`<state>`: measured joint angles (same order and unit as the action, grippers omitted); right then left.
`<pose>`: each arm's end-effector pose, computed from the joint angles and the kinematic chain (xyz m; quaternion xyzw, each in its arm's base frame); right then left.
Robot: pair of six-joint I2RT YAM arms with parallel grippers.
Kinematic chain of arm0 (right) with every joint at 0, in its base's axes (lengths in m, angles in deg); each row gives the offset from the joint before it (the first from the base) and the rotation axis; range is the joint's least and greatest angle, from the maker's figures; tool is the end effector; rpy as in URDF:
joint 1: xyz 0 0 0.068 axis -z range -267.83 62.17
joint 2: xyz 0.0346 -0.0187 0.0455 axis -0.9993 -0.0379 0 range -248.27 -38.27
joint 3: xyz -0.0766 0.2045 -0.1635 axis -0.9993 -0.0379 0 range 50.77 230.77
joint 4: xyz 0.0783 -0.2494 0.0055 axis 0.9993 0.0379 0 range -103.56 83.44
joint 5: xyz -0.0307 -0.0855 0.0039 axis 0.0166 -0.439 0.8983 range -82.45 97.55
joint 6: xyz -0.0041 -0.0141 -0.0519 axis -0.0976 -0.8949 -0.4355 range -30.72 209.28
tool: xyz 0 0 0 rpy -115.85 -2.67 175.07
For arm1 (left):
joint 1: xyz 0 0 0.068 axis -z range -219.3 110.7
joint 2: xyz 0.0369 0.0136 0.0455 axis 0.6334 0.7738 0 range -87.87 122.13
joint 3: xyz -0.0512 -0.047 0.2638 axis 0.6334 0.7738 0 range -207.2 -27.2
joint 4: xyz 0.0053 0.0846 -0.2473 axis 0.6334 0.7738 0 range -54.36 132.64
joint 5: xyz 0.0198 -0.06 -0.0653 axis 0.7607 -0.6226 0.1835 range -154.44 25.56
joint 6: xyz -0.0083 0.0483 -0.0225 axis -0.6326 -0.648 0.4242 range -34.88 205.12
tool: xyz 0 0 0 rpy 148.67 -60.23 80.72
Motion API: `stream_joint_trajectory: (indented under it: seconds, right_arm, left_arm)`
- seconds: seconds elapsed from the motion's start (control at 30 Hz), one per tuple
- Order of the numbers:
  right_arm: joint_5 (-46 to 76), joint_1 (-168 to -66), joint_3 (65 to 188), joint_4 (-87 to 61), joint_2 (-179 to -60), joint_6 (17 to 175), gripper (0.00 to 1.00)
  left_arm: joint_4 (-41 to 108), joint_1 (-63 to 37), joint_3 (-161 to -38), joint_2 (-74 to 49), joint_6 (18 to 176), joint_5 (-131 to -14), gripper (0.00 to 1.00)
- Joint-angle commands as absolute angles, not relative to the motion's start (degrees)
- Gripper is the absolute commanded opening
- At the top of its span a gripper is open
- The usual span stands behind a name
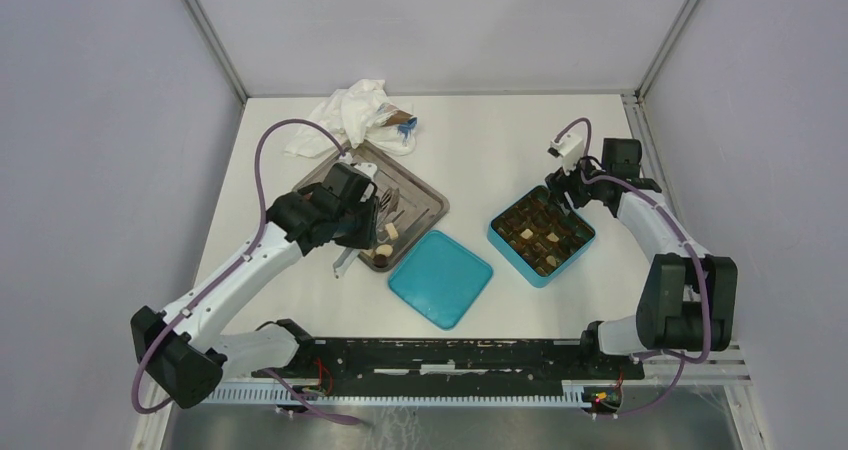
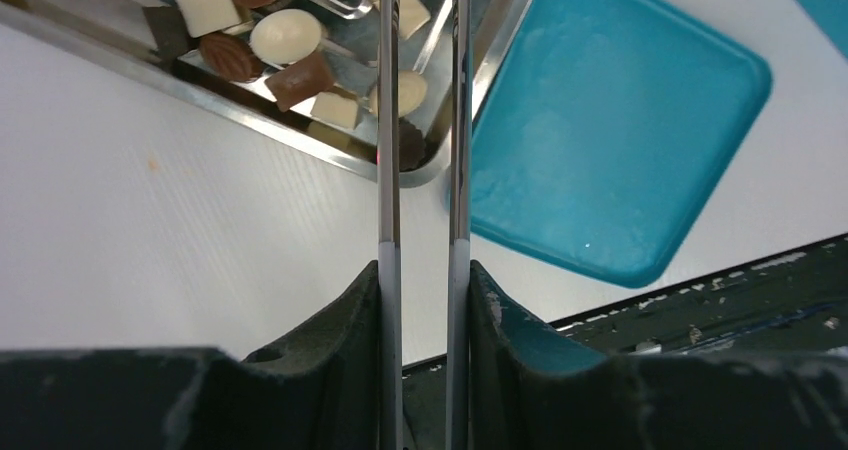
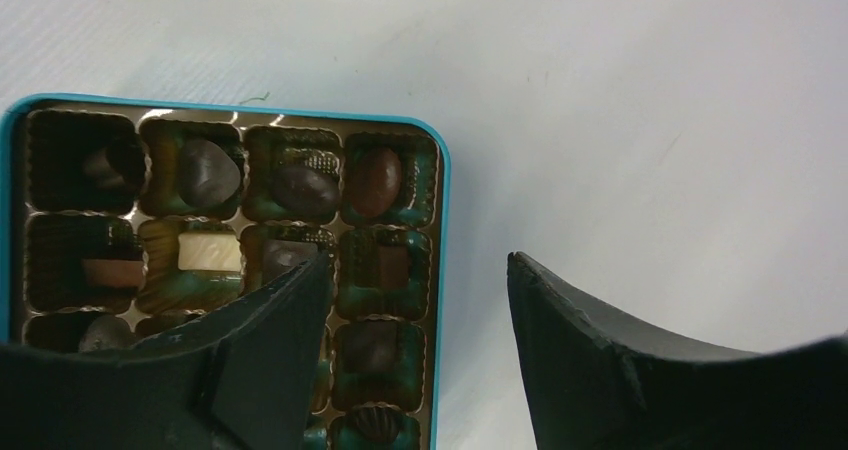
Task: Pack the chocolate
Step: Pick up the fake chocolate from the plate, then pick up the packing box from the center of the board.
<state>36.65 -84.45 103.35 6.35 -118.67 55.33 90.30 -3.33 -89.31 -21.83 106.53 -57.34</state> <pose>0.2919 0.0001 0.2347 -0.3255 0.8470 0.1103 0.4057 0.1791 -0.1245 0.3044 0.1052 0.9552 -0.0773 0.2656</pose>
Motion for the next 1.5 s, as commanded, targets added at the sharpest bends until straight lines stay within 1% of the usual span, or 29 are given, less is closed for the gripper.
stream_joint_trajectory:
  seconds: [0.0, 0.17, 0.3, 0.4, 0.47, 0.53, 0.57, 0.67, 0.83, 0.9, 1.07, 1.27, 1.47]
  right_arm:
    - [33.6, -83.9, 104.5, 7.0, -120.4, 53.3, 0.69]
    - [32.2, -83.6, 105.8, 9.4, -123.0, 51.7, 0.61]
    - [30.4, -83.5, 106.0, 9.2, -125.3, 51.6, 0.58]
    - [28.7, -83.5, 105.8, 7.4, -126.8, 52.0, 0.57]
    - [27.8, -83.5, 105.8, 6.7, -127.7, 51.9, 0.55]
    - [28.1, -83.5, 105.7, 6.4, -128.3, 51.8, 0.51]
    - [28.4, -83.5, 105.7, 6.3, -128.6, 51.8, 0.49]
    - [29.7, -83.5, 105.7, 6.2, -129.1, 51.8, 0.37]
    - [29.5, -83.5, 105.3, 5.0, -128.1, 52.0, 0.07]
    - [29.4, -83.5, 104.7, 4.3, -126.3, 52.5, 0.00]
    - [30.4, -83.4, 102.0, 1.1, -118.6, 54.5, 0.00]
    - [33.4, -83.4, 98.7, -3.2, -110.0, 56.1, 0.00]
    - [35.4, -83.5, 96.9, -5.1, -106.8, 56.5, 0.00]
  left_arm:
    - [84.0, -3.5, -88.8, -24.2, 109.1, -64.0, 0.02]
    - [81.8, -3.4, -87.8, -24.8, 109.3, -67.6, 0.02]
    - [80.0, -3.4, -86.9, -25.1, 109.7, -69.4, 0.02]
    - [78.3, -3.2, -86.5, -25.0, 109.9, -71.3, 0.02]
    - [77.6, -2.9, -86.4, -24.9, 109.9, -71.8, 0.02]
    - [77.0, -2.7, -86.4, -24.8, 110.0, -72.0, 0.02]
    - [76.8, -2.6, -86.4, -24.8, 110.0, -72.3, 0.02]
    - [75.2, -2.0, -86.1, -24.6, 110.2, -73.2, 0.02]
    - [70.6, 2.2, -85.5, -24.0, 111.6, -73.5, 0.02]
    - [69.0, 5.0, -85.7, -23.5, 112.5, -71.8, 0.02]
    - [63.6, 12.5, -85.4, -22.6, 113.4, -68.9, 0.02]
    - [56.8, 21.9, -85.6, -19.3, 110.1, -63.5, 0.02]
    - [48.8, 26.7, -84.6, -15.0, 106.1, -62.6, 0.02]
